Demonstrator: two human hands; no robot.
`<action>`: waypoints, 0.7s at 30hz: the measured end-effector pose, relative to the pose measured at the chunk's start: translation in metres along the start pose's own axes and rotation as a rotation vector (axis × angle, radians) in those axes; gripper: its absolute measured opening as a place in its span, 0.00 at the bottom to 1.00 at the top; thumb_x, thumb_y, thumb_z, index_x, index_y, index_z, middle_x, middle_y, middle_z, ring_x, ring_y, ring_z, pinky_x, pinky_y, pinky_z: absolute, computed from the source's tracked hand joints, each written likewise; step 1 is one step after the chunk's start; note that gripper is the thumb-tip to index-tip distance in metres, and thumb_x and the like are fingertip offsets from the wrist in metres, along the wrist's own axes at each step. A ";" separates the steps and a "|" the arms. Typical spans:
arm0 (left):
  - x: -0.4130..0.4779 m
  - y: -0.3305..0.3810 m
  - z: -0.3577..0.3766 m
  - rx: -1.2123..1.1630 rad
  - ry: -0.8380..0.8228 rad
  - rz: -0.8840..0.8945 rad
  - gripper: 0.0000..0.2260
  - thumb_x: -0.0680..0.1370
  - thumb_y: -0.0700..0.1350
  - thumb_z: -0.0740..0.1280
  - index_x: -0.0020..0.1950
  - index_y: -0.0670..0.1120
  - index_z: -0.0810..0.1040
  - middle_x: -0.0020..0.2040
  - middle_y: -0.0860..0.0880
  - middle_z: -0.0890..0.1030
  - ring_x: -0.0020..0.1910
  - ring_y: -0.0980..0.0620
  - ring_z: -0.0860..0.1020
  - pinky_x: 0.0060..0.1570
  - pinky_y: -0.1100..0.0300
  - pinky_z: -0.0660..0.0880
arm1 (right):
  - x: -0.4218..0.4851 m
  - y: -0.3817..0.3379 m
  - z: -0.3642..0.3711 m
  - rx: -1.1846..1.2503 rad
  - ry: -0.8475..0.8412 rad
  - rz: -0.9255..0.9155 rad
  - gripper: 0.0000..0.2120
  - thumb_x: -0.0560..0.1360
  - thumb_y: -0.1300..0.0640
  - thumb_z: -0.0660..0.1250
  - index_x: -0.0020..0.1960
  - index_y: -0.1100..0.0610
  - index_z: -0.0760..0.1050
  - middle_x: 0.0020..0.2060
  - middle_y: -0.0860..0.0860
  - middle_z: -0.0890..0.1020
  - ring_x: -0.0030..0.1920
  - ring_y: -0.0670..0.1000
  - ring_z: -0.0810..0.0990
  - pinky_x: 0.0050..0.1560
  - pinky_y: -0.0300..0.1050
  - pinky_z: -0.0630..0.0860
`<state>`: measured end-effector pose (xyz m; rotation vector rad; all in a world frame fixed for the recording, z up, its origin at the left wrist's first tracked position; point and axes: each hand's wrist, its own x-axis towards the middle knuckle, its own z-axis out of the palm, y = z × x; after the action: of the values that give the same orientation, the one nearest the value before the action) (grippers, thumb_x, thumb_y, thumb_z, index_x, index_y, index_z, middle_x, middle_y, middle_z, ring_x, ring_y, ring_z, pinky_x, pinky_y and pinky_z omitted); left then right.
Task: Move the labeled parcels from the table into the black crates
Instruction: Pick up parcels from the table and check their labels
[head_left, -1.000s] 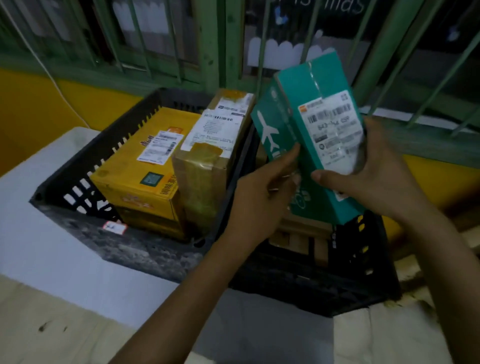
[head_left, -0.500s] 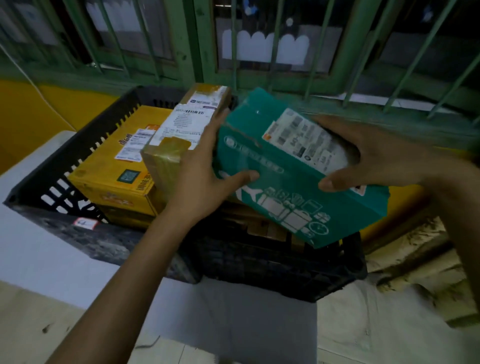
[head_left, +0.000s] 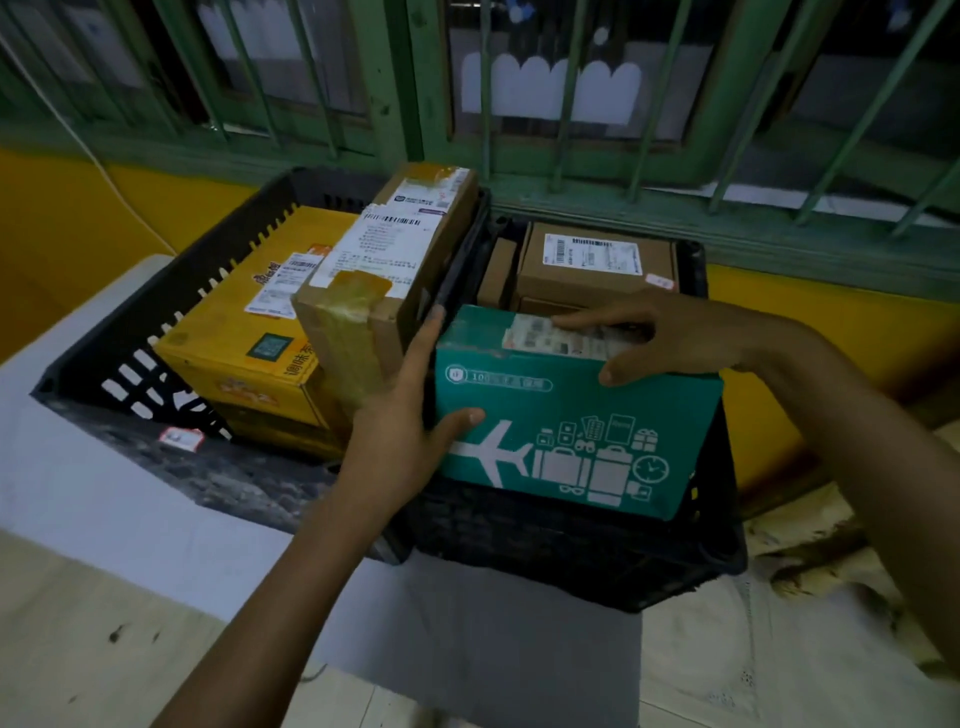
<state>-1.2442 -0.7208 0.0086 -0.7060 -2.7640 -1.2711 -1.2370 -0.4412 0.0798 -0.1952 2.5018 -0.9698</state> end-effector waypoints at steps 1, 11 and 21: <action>0.000 -0.002 0.004 0.016 -0.021 -0.002 0.38 0.74 0.50 0.72 0.76 0.61 0.52 0.62 0.54 0.78 0.51 0.53 0.79 0.42 0.65 0.73 | -0.001 0.000 0.002 -0.060 0.017 0.011 0.39 0.58 0.35 0.70 0.69 0.35 0.67 0.67 0.39 0.69 0.63 0.45 0.71 0.60 0.41 0.69; 0.014 -0.017 -0.006 0.364 -0.273 0.315 0.43 0.63 0.62 0.76 0.73 0.50 0.64 0.76 0.54 0.56 0.75 0.55 0.52 0.73 0.52 0.55 | 0.008 0.011 0.080 -0.184 0.160 -0.099 0.40 0.67 0.43 0.76 0.74 0.43 0.61 0.64 0.45 0.65 0.66 0.49 0.65 0.65 0.49 0.68; 0.046 -0.012 -0.006 0.566 -0.431 0.449 0.42 0.62 0.75 0.64 0.68 0.51 0.70 0.68 0.50 0.68 0.64 0.50 0.65 0.60 0.53 0.71 | 0.007 0.018 0.102 -0.442 0.253 -0.091 0.41 0.64 0.30 0.61 0.70 0.34 0.43 0.74 0.49 0.60 0.72 0.51 0.59 0.70 0.43 0.56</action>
<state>-1.2910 -0.7138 0.0132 -1.5396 -2.7864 -0.2525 -1.1962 -0.4915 -0.0008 -0.3431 2.9396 -0.4821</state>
